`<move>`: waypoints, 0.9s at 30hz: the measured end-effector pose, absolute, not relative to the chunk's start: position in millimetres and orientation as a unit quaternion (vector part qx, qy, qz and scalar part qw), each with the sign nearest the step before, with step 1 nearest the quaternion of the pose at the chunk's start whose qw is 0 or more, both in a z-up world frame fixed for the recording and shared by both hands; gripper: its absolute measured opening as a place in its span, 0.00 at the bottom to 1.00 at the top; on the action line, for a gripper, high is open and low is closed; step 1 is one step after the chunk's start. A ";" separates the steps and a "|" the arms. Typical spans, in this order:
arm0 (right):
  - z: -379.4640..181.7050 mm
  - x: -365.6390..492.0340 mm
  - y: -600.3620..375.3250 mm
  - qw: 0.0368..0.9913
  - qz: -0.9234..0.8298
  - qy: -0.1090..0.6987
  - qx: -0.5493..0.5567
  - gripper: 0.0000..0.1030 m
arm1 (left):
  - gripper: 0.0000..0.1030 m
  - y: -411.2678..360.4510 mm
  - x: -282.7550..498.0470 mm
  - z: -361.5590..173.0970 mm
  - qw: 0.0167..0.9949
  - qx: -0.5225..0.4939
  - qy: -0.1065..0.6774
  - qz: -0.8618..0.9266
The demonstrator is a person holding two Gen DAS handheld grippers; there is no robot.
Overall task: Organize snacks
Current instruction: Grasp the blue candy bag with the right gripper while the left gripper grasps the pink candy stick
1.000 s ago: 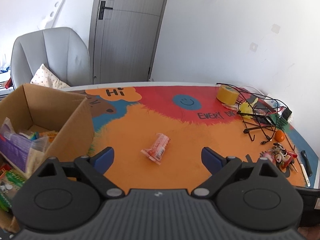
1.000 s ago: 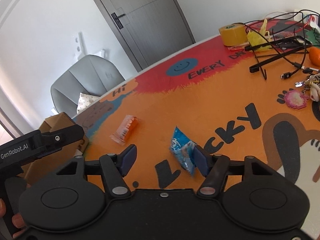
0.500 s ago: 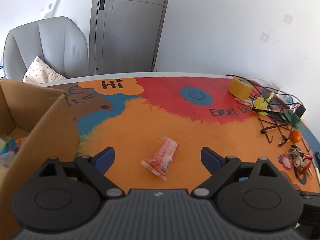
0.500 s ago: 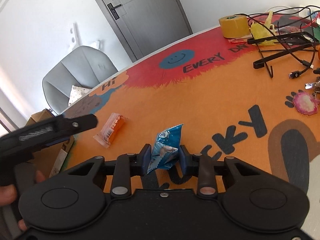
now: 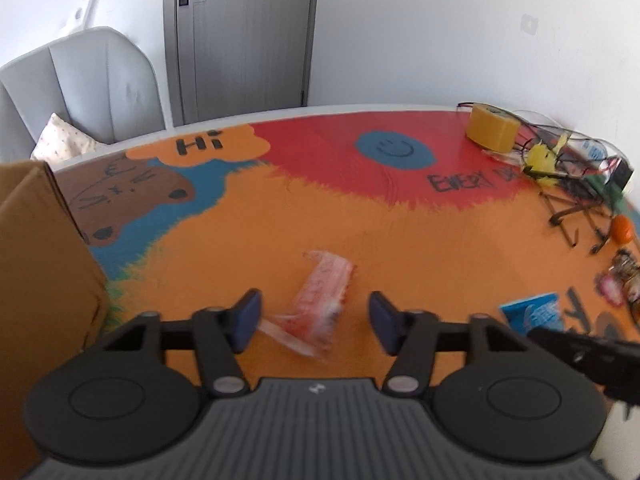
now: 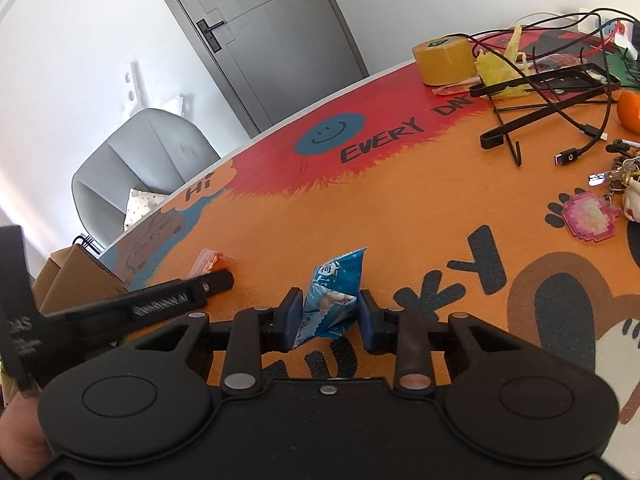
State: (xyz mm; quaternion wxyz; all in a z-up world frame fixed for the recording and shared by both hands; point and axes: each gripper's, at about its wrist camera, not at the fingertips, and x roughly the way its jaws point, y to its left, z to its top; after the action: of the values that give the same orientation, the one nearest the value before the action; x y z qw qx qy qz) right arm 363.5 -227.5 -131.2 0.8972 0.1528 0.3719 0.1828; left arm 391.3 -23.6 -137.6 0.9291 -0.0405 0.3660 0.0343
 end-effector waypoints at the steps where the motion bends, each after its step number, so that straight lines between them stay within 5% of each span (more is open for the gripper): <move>1: -130.6 363.0 -227.7 0.897 0.183 0.371 0.153 0.30 | 0.35 -24.1 390.3 -138.1 0.929 -0.032 0.366 0.040; 7: -124.1 356.8 -224.4 0.899 0.192 0.364 0.153 0.30 | 0.29 -18.2 376.1 -126.6 0.929 -0.055 0.365 0.027; 8: -122.3 355.1 -223.4 0.899 0.194 0.362 0.152 0.30 | 0.15 -18.1 373.0 -123.6 0.929 -0.057 0.364 0.022; 13: -111.9 344.3 -216.4 0.903 0.205 0.348 0.146 0.30 | 0.02 -14.7 360.4 -110.4 0.931 -0.064 0.358 0.021; 27: -108.5 326.5 -217.7 0.905 0.211 0.341 0.146 0.30 | 0.02 -13.5 336.9 -99.4 0.933 -0.080 0.350 0.007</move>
State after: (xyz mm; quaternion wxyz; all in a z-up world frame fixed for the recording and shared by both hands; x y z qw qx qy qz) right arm 326.5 -217.7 -108.5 0.9045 0.1463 0.3408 0.2105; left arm 336.9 -13.5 -99.4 0.9334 -0.0798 0.3499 0.0074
